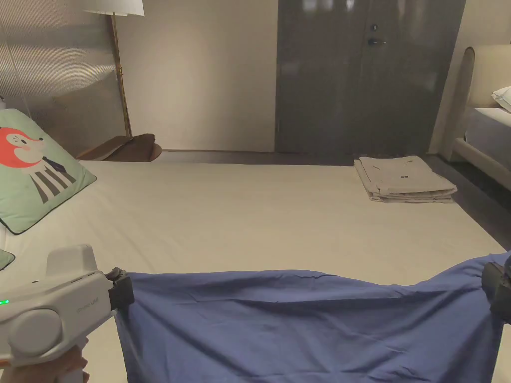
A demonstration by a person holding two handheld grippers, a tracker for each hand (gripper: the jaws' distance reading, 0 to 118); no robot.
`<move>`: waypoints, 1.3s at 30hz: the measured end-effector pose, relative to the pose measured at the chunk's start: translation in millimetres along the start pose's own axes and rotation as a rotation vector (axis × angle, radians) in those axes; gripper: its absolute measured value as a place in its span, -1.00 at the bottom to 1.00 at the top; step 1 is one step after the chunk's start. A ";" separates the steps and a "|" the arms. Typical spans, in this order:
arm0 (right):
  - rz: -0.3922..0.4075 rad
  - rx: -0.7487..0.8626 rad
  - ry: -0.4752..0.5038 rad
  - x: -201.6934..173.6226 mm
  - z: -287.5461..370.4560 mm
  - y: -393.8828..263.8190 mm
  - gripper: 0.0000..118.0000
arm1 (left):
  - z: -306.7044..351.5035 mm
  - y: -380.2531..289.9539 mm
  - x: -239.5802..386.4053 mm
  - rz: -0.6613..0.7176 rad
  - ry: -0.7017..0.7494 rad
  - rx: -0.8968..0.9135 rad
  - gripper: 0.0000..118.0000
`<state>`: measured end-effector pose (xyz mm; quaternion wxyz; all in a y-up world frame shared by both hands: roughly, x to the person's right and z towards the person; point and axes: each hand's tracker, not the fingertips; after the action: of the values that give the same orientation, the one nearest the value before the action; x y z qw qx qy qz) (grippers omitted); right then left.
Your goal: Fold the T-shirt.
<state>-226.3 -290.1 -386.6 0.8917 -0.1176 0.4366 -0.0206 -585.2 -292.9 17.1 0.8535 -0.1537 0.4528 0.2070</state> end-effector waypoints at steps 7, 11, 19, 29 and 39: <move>-0.005 0.239 0.009 -2.5 87.7 44.4 -0.93 | 104.8 28.2 10.8 0.005 -0.043 0.243 -0.92; 0.034 0.397 -0.013 -26.0 144.2 76.0 -0.93 | 163.7 44.0 18.0 0.039 -0.056 0.413 -0.92; 0.044 0.564 0.005 -53.5 204.2 134.3 -0.93 | 241.3 87.0 22.9 0.046 -0.070 0.622 -0.92; 0.054 0.625 0.018 -85.0 193.6 179.4 -0.93 | 239.0 132.0 28.2 0.003 -0.037 0.671 -0.92; 0.078 0.611 -0.003 -88.7 81.0 238.7 -0.93 | 147.9 209.5 37.2 0.018 -0.026 0.609 -0.92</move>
<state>-233.4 -30.3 -324.5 0.8865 0.1729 0.4130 -0.1165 -564.7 -36.8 50.6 0.8641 0.1162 0.4844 0.0713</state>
